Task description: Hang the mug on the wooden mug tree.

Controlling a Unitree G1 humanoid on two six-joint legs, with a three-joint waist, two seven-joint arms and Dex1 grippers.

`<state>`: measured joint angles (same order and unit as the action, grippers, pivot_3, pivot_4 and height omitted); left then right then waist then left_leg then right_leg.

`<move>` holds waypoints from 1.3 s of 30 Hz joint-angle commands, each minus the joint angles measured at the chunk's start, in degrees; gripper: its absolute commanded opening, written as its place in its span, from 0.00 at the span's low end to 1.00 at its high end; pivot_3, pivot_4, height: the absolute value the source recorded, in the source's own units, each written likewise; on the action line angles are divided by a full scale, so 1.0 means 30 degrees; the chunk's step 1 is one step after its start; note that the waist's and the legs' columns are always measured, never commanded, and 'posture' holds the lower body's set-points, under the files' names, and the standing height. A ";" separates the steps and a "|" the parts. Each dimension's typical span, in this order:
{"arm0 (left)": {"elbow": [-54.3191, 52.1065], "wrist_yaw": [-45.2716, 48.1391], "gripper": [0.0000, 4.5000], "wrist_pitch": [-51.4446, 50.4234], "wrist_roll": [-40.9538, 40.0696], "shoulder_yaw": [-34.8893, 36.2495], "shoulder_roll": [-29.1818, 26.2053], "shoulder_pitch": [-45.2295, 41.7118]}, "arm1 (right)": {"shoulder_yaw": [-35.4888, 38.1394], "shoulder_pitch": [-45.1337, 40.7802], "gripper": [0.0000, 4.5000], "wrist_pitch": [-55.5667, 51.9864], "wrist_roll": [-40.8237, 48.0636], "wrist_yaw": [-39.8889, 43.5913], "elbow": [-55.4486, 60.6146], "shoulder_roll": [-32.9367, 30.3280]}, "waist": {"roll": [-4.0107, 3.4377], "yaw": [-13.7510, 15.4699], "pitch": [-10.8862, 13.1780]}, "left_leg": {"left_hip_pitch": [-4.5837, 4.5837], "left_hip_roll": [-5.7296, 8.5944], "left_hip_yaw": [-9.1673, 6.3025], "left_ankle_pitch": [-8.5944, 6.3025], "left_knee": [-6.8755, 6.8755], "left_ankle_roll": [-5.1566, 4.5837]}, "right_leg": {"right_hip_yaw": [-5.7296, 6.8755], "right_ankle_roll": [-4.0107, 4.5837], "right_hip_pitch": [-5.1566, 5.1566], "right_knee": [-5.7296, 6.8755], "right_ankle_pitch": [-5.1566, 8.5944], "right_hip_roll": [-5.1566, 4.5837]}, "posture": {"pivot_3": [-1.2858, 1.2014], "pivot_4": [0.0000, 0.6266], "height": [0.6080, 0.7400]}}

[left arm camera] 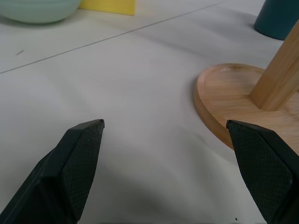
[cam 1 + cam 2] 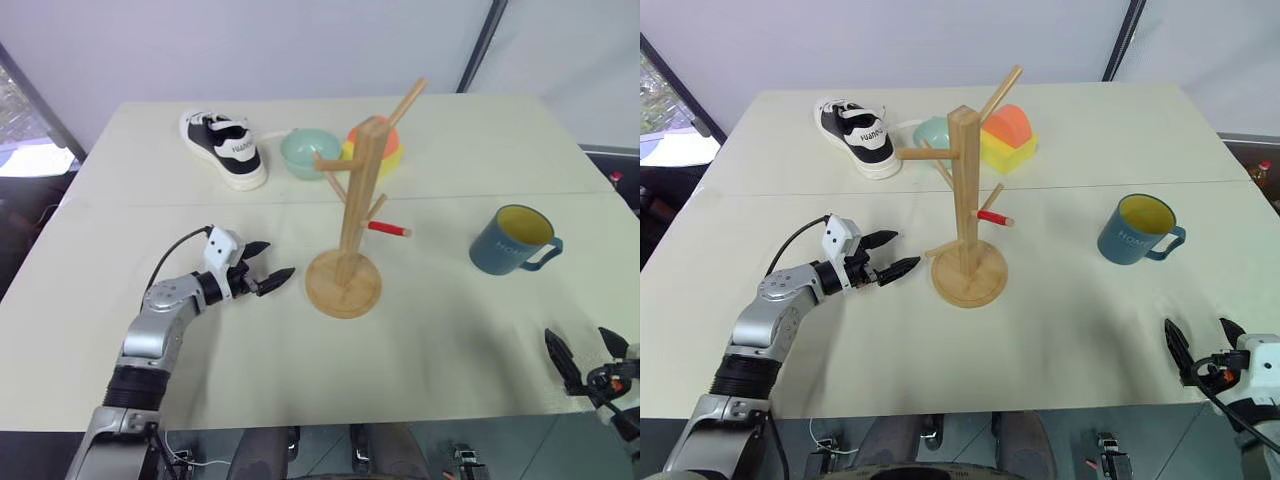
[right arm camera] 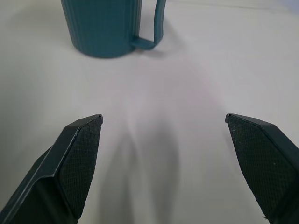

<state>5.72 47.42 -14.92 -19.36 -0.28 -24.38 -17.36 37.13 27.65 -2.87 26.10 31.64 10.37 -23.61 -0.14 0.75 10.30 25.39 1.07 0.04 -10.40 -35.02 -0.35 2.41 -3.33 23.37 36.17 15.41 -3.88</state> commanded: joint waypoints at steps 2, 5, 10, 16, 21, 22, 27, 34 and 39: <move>-0.1091 -0.0290 1.00 -0.0076 -0.0220 0.0370 -0.0056 0.0422 | 0.0237 -0.0491 0.97 0.0311 -0.0056 -0.0159 -0.0442 -0.0289 | -0.0004 0.0010 -0.0003 | -0.0005 0.0000 0.0000 0.0000 -0.0010 0.0000 | 0.0000 -0.0001 -0.0008 0.0004 -0.0001 0.0000 | 0.52 0.24 1.00; -0.1042 -0.0656 1.00 -0.0219 -0.0304 0.0580 0.0013 0.0372 | 0.0045 -0.0942 0.97 0.0224 -0.0187 -0.0265 -0.0654 -0.0366 | -0.0005 0.0001 -0.0003 | -0.0004 0.0000 0.0001 -0.0013 -0.0029 0.0021 | -0.0001 0.0003 -0.0020 0.0003 -0.0004 0.0000 | 0.52 0.24 1.00; -0.1217 -0.0324 1.00 -0.0463 -0.0883 0.0909 -0.0081 0.0573 | -0.0168 -0.1462 0.97 0.0244 -0.0443 -0.0343 -0.0994 -0.0397 | -0.0013 0.0000 -0.0008 | -0.0010 0.0000 0.0001 -0.0013 -0.0034 0.0021 | -0.0001 0.0003 -0.0025 0.0007 -0.0013 -0.0001 | 0.52 0.24 1.00; -0.2773 0.1457 1.00 -0.0082 -0.1996 0.1073 -0.0661 0.1517 | -0.0419 -0.2041 0.97 -0.0332 -0.0764 -0.0945 -0.0908 -0.0513 | -0.0017 -0.0016 -0.0011 | -0.0010 0.0001 0.0018 0.0005 -0.0028 -0.0009 | -0.0002 0.0001 -0.0020 0.0008 -0.0014 -0.0001 | 0.52 0.24 1.00; -0.6558 0.3272 1.00 -0.2409 -0.4469 0.0869 -0.2091 0.3211 | -0.0322 -0.2496 0.97 -0.0711 -0.0290 -0.1267 -0.0361 -0.0403 | -0.0050 -0.0029 -0.0030 | -0.0015 -0.0003 0.0020 0.0003 -0.0033 -0.0005 | -0.0007 0.0005 -0.0021 0.0015 -0.0015 -0.0001 | 0.52 0.24 1.00; -0.7280 0.3651 1.00 -0.3016 -0.5085 0.0714 -0.2387 0.3460 | -0.0325 -0.2674 0.97 -0.0778 -0.0229 -0.1421 -0.0291 -0.0359 | -0.0056 -0.0031 -0.0033 | -0.0016 -0.0003 0.0019 -0.0004 -0.0031 0.0006 | -0.0008 0.0005 -0.0021 0.0015 -0.0014 -0.0002 | 0.52 0.24 1.00; -1.0490 0.5376 1.00 -0.4128 -0.5965 -0.1029 -0.3733 0.4122 | -0.0671 -0.4216 0.97 -0.0727 -0.0669 -0.2511 -0.0823 -0.0224 | -0.0103 -0.0047 -0.0060 | -0.0015 -0.0001 0.0021 -0.0020 -0.0041 0.0032 | -0.0011 0.0015 -0.0026 0.0014 -0.0019 -0.0007 | 0.52 0.24 1.00; -1.2122 0.5110 1.00 -0.4005 -0.5614 -0.2413 -0.3490 0.3483 | -0.1773 -0.6458 0.97 -0.0473 -0.2170 -0.3811 -0.2088 -0.0392 | -0.0128 -0.0019 -0.0074 | -0.0026 0.0001 0.0034 0.0007 -0.0045 -0.0010 | -0.0002 0.0020 -0.0033 0.0020 -0.0023 -0.0005 | 0.52 0.24 1.00; -1.2006 0.4796 1.00 -0.3708 -0.5299 -0.2688 -0.3269 0.3150 | -0.2065 -0.7578 0.97 -0.0490 -0.2591 -0.4170 -0.2984 -0.0585 | -0.0128 -0.0010 -0.0074 | -0.0028 0.0003 0.0062 0.0015 -0.0068 -0.0023 | -0.0006 0.0016 -0.0046 0.0027 -0.0025 0.0009 | 0.52 0.24 1.00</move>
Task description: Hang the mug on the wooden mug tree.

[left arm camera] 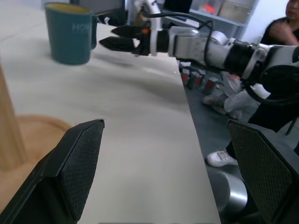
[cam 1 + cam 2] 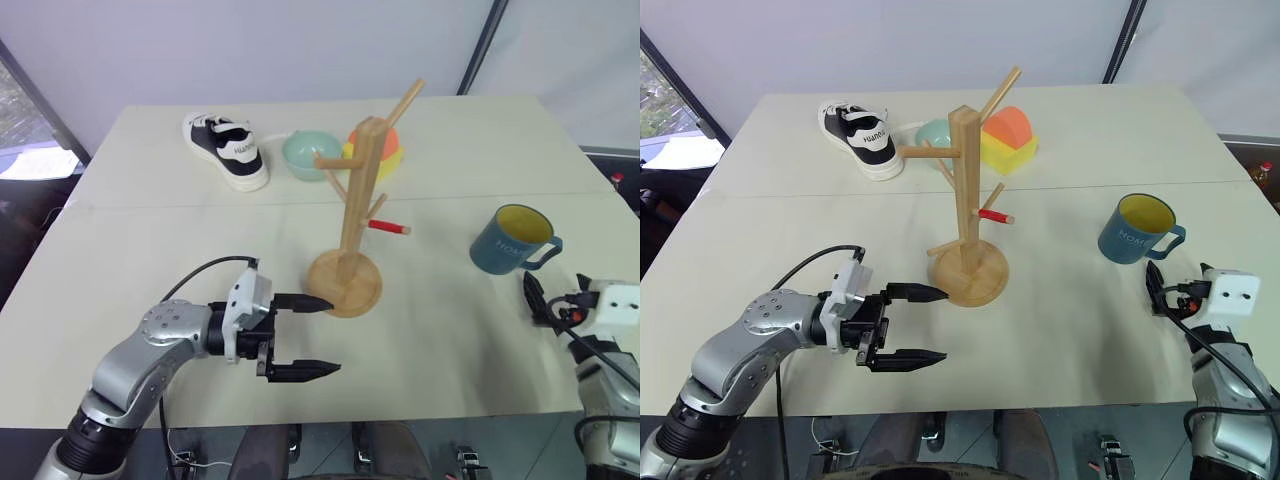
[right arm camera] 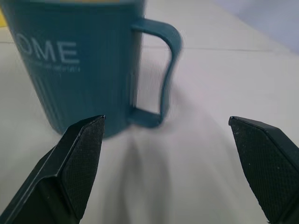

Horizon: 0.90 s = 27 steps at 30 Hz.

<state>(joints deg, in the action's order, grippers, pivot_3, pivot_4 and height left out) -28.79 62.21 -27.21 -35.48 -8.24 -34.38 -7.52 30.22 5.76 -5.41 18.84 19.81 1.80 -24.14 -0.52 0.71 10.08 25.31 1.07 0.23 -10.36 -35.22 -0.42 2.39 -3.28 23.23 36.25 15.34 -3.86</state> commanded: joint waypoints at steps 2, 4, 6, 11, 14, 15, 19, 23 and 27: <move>-0.0388 -0.0128 1.00 0.0677 0.0203 -0.0026 0.0072 -0.0047 | 0.0194 -0.0524 0.97 0.0431 -0.0225 -0.0237 -0.0460 -0.0513 | 0.0000 0.0029 0.0000 | 0.0000 -0.0002 0.0001 0.0002 0.0000 -0.0003 | 0.0001 -0.0003 -0.0002 0.0003 -0.0001 0.0014 | 0.52 0.24 1.00; -0.0219 -0.0085 1.00 0.1090 0.0364 -0.0002 0.0138 0.0159 | 0.0139 -0.0944 0.97 0.0550 -0.0328 -0.0244 -0.1031 -0.0686 | 0.0001 0.0009 0.0000 | -0.0002 -0.0003 0.0001 0.0004 -0.0006 -0.0007 | 0.0000 -0.0010 -0.0005 0.0013 -0.0005 0.0022 | 0.52 0.24 1.00; -0.0134 -0.0086 1.00 0.1374 0.0477 -0.0035 0.0201 0.0321 | 0.0113 -0.1250 0.97 0.0681 -0.0371 -0.0244 -0.1461 -0.0815 | 0.0001 0.0005 0.0000 | -0.0010 -0.0002 0.0013 0.0005 -0.0019 -0.0008 | -0.0007 -0.0017 -0.0010 0.0027 -0.0008 0.0024 | 0.52 0.24 1.00; -0.0133 -0.0207 1.00 0.1701 0.0653 -0.0119 0.0310 0.0448 | 0.0125 -0.1753 0.97 0.0984 -0.0336 -0.0223 -0.2259 -0.0988 | 0.0002 0.0000 0.0001 | -0.0036 -0.0008 0.0014 0.0005 -0.0048 -0.0009 | -0.0009 -0.0020 -0.0034 0.0054 -0.0011 0.0030 | 0.52 0.24 1.00; -0.0108 -0.0283 1.00 0.1778 0.0711 -0.0135 0.0350 0.0404 | 0.0072 -0.2069 0.97 0.1183 -0.0399 -0.0200 -0.2779 -0.1085 | 0.0002 -0.0002 0.0001 | -0.0048 -0.0008 0.0014 0.0005 -0.0048 -0.0009 | -0.0010 -0.0019 -0.0043 0.0061 -0.0011 0.0030 | 0.52 0.24 1.00; -0.0120 -0.0328 1.00 0.1791 0.0738 -0.0158 0.0388 0.0392 | 0.0032 -0.2334 0.97 0.1283 -0.0435 -0.0202 -0.3151 -0.1135 | 0.0002 -0.0002 0.0001 | -0.0048 -0.0008 0.0014 0.0006 -0.0049 -0.0010 | -0.0011 -0.0019 -0.0043 0.0061 -0.0011 0.0030 | 0.52 0.24 1.00; -0.0185 -0.0515 1.00 0.1778 0.0850 -0.0237 0.0504 0.0324 | -0.0134 -0.3317 0.97 0.1667 -0.0671 -0.0163 -0.4553 -0.1283 | 0.0002 -0.0020 0.0001 | -0.0048 -0.0008 0.0018 0.0007 -0.0056 -0.0012 | -0.0017 -0.0022 -0.0045 0.0062 -0.0013 0.0039 | 0.52 0.24 1.00; -0.0244 -0.0833 1.00 0.1934 0.1060 -0.0154 0.0579 0.0315 | -0.0323 -0.4364 0.97 0.2106 -0.0735 0.0036 -0.6056 -0.1381 | 0.0003 -0.0010 0.0001 | -0.0056 -0.0010 0.0025 0.0009 -0.0059 -0.0014 | -0.0022 -0.0026 -0.0047 0.0079 -0.0015 0.0051 | 0.52 0.24 1.00; -0.0351 -0.1143 1.00 0.2030 0.1108 -0.0032 0.0541 0.0467 | -0.0673 -0.5098 0.66 0.2436 -0.0602 0.0503 -0.7109 -0.1454 | 0.0005 -0.0013 0.0003 | -0.0067 -0.0013 0.0029 0.0010 -0.0081 -0.0015 | -0.0026 -0.0027 -0.0047 0.0123 -0.0014 0.0057 | 0.52 0.24 1.00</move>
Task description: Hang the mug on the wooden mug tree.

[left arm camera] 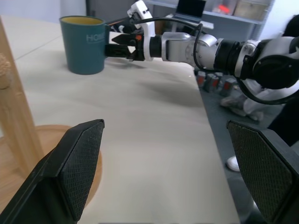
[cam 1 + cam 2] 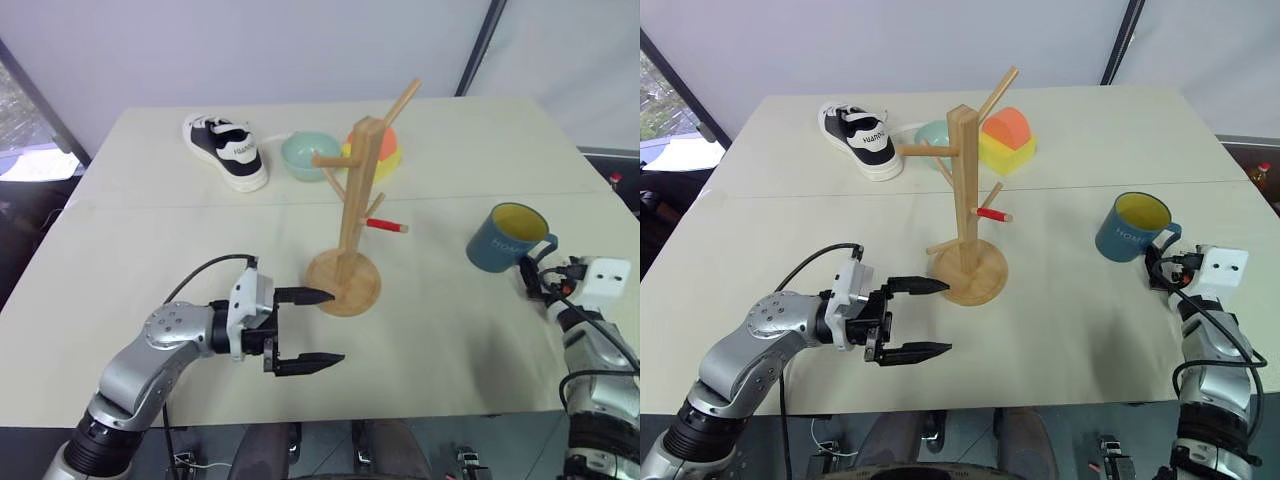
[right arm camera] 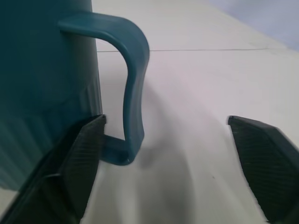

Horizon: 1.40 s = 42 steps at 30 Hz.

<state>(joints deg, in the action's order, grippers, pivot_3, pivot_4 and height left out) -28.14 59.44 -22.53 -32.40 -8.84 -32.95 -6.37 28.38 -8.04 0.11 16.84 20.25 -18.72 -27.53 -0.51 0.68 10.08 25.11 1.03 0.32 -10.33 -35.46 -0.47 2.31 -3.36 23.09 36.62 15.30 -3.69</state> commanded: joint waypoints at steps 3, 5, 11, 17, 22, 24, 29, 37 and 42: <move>-0.0686 -0.0587 1.00 0.0520 0.0147 0.0280 0.0026 0.0226 | -0.0269 -0.0767 0.32 0.0664 0.0227 0.0765 -0.0663 -0.0383 | 0.0001 -0.0004 0.0001 | -0.0001 -0.0006 0.0002 0.0000 -0.0057 0.0000 | -0.0003 0.0000 0.0000 0.0057 0.0002 0.0000 | 0.52 0.24 1.00; -0.0771 -0.0785 1.00 0.0504 0.0138 0.0348 0.0013 0.0299 | -0.0373 -0.0868 0.07 0.0713 0.0259 0.0980 -0.0790 -0.0394 | 0.0002 -0.0002 0.0002 | -0.0001 -0.0008 0.0002 -0.0001 -0.0093 0.0001 | -0.0008 0.0001 0.0001 0.0093 0.0004 -0.0001 | 0.52 0.24 1.00; -0.0991 -0.1129 1.00 0.0538 0.0031 0.0498 -0.0057 0.0592 | -0.0861 -0.0474 0.01 0.0767 0.0087 0.1516 0.0448 -0.0520 | 0.0007 -0.0034 0.0008 | 0.0004 -0.0033 0.0002 -0.0007 -0.0179 0.0009 | -0.0016 0.0006 0.0001 0.0144 0.0003 -0.0006 | 0.52 0.24 1.00; -0.0455 -0.1289 1.00 0.0638 -0.0128 0.1531 -0.0387 0.0690 | -0.3499 0.2338 0.01 0.1774 -0.1966 0.4220 0.6676 -0.2744 | -0.0030 -0.0032 0.0020 | 0.0051 -0.0047 0.0003 -0.0008 -0.0160 0.0011 | -0.0017 0.0011 0.0067 0.0148 0.0006 -0.0011 | 0.52 0.24 1.00; 0.0786 -0.0935 1.00 0.0547 -0.0584 0.2829 -0.0796 -0.0080 | -0.4775 0.3853 0.01 0.1597 -0.2396 0.7110 1.2575 -0.5623 | -0.0014 0.0010 0.0040 | 0.0065 -0.0062 0.0012 -0.0010 -0.0151 0.0013 | -0.0010 0.0006 0.0093 0.0142 0.0009 -0.0006 | 0.52 0.24 1.00; 0.1166 -0.0791 1.00 0.0509 -0.0759 0.3122 -0.0870 -0.0475 | -0.5020 0.3607 0.01 0.1170 -0.2452 0.7343 1.3779 -0.6196 | 0.0025 0.0009 0.0061 | 0.0063 -0.0071 0.0011 -0.0016 -0.0158 0.0024 | -0.0007 0.0004 0.0085 0.0135 0.0011 -0.0006 | 0.52 0.24 1.00; 0.1891 -0.0425 1.00 0.0611 -0.0783 0.3641 -0.1097 -0.1047 | -0.5339 0.2068 0.01 0.0099 -0.2382 0.7741 1.5403 -0.7057 | 0.0038 -0.0008 0.0071 | 0.0085 -0.0083 0.0013 -0.0046 -0.0155 0.0074 | -0.0009 0.0008 0.0080 0.0039 0.0009 -0.0026 | 0.52 0.24 1.00; 0.1938 -0.0398 1.00 0.0451 -0.0997 0.4130 -0.1374 -0.1325 | -0.5622 -0.0676 0.01 -0.2318 -0.1574 0.8759 1.6812 -0.8330 | 0.0062 0.0041 0.0075 | 0.0101 -0.0098 0.0042 -0.0048 -0.0032 0.0014 | 0.0014 0.0048 0.0090 -0.0105 -0.0020 -0.0029 | 0.52 0.24 1.00; 0.1679 -0.0556 1.00 0.0374 -0.1019 0.4171 -0.1362 -0.1232 | -0.5975 -0.1768 0.01 -0.3230 -0.1352 0.9210 1.7323 -0.8541 | 0.0071 0.0035 0.0081 | 0.0098 -0.0102 0.0088 -0.0041 0.0066 0.0001 | 0.0017 0.0044 0.0122 -0.0134 -0.0022 -0.0028 | 0.52 0.24 1.00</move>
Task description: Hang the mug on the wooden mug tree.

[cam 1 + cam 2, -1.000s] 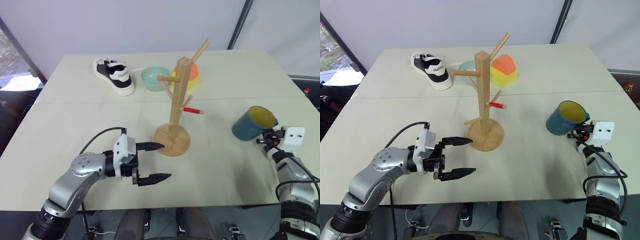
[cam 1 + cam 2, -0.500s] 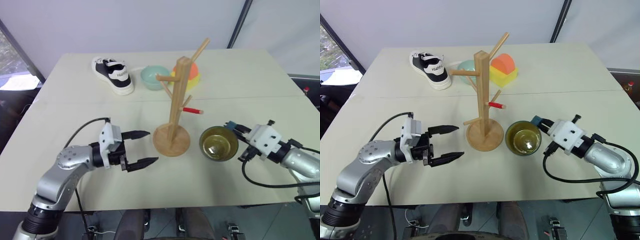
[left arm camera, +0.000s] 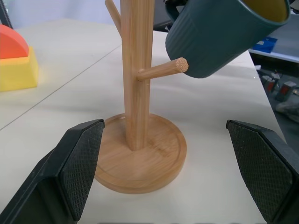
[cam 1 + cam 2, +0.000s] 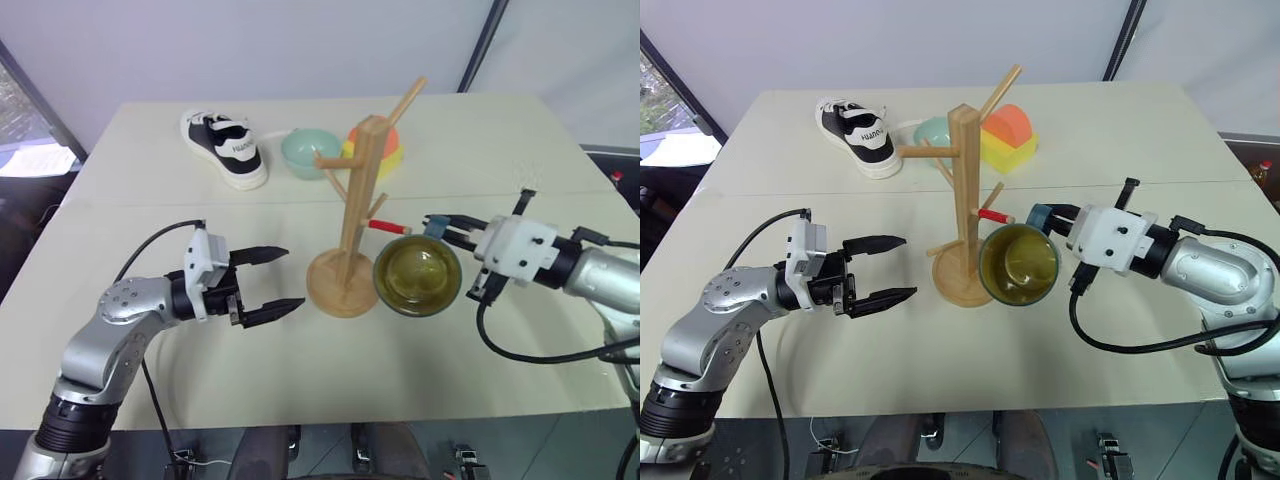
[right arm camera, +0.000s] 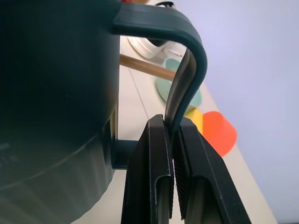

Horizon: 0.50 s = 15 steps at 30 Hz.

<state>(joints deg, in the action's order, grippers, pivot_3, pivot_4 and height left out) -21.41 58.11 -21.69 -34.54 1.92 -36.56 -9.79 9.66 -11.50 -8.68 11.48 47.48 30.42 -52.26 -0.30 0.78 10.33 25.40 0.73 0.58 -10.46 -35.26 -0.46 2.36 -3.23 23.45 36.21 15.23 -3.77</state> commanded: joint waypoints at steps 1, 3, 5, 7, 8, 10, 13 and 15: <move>-0.0585 -0.0151 1.00 0.0100 -0.0301 0.0594 -0.0152 -0.0087 | 0.0171 -0.0907 0.01 -0.0566 0.0548 0.0209 0.1107 -0.0336 | 0.0001 -0.0002 0.0000 | -0.0004 -0.0001 0.0004 0.0001 -0.0001 -0.0001 | 0.0000 -0.0001 -0.0003 0.0001 -0.0001 0.0000 | 0.52 0.24 1.00; -0.0587 -0.0219 1.00 0.0114 -0.0308 0.0632 -0.0151 -0.0105 | -0.0188 -0.1634 0.01 -0.1140 0.0681 0.0382 0.1420 -0.0447 | 0.0001 -0.0028 0.0001 | -0.0012 -0.0004 0.0013 0.0002 -0.0013 -0.0001 | -0.0003 -0.0002 -0.0011 0.0002 -0.0002 0.0000 | 0.52 0.24 1.00; -0.0586 -0.0265 1.00 0.0124 -0.0315 0.0642 -0.0159 -0.0105 | -0.0456 -0.2105 0.01 -0.1565 0.0766 0.0481 0.1596 -0.0434 | 0.0009 -0.0027 0.0005 | -0.0021 -0.0018 0.0036 0.0002 -0.0028 -0.0002 | -0.0004 0.0008 -0.0015 0.0003 -0.0009 -0.0002 | 0.52 0.24 1.00; -0.0618 -0.0310 1.00 0.0096 -0.0323 0.0625 -0.0173 -0.0097 | -0.0733 -0.2471 0.01 -0.1953 0.0800 0.0573 0.1745 -0.0414 | 0.0023 -0.0026 0.0011 | -0.0024 -0.0044 0.0071 0.0002 -0.0039 -0.0001 | -0.0003 0.0018 -0.0018 0.0002 -0.0019 -0.0003 | 0.52 0.24 1.00; -0.0626 -0.0329 1.00 0.0083 -0.0324 0.0622 -0.0176 -0.0096 | -0.0867 -0.2636 0.01 -0.2129 0.0800 0.0606 0.1811 -0.0399 | 0.0026 -0.0015 0.0013 | -0.0025 -0.0049 0.0083 0.0001 -0.0040 0.0000 | -0.0004 0.0019 -0.0017 0.0002 -0.0020 -0.0005 | 0.52 0.24 1.00; -0.0632 -0.0346 1.00 0.0072 -0.0328 0.0623 -0.0179 -0.0092 | -0.1072 -0.2883 0.01 -0.2397 0.0759 0.0668 0.1900 -0.0350 | 0.0028 0.0000 0.0014 | -0.0024 -0.0050 0.0103 0.0001 -0.0039 0.0000 | -0.0004 0.0020 -0.0013 0.0002 -0.0021 -0.0016 | 0.52 0.24 1.00; -0.0690 -0.0399 1.00 0.0047 -0.0337 0.0619 -0.0161 -0.0076 | -0.1536 -0.3378 0.01 -0.2841 0.0611 0.0617 0.1926 -0.0224 | 0.0029 -0.0017 0.0015 | -0.0021 -0.0051 0.0126 -0.0005 -0.0036 -0.0010 | -0.0008 0.0019 -0.0004 0.0002 -0.0022 -0.0023 | 0.52 0.24 1.00; -0.0742 -0.0451 1.00 0.0045 -0.0334 0.0602 -0.0128 -0.0065 | -0.2156 -0.3922 0.01 -0.3139 0.0286 0.0429 0.1760 -0.0021 | 0.0029 -0.0035 0.0015 | -0.0021 -0.0055 0.0137 -0.0005 -0.0033 -0.0012 | -0.0012 0.0015 0.0002 0.0002 -0.0024 -0.0024 | 0.52 0.24 1.00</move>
<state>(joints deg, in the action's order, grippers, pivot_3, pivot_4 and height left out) -21.54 57.03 -21.93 -34.55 2.11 -36.65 -9.74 3.31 -21.58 -17.83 12.48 49.41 34.43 -52.73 -0.21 0.68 10.37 25.33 0.55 1.01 -10.47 -35.36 -0.50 2.33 -3.19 23.46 36.22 15.15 -3.84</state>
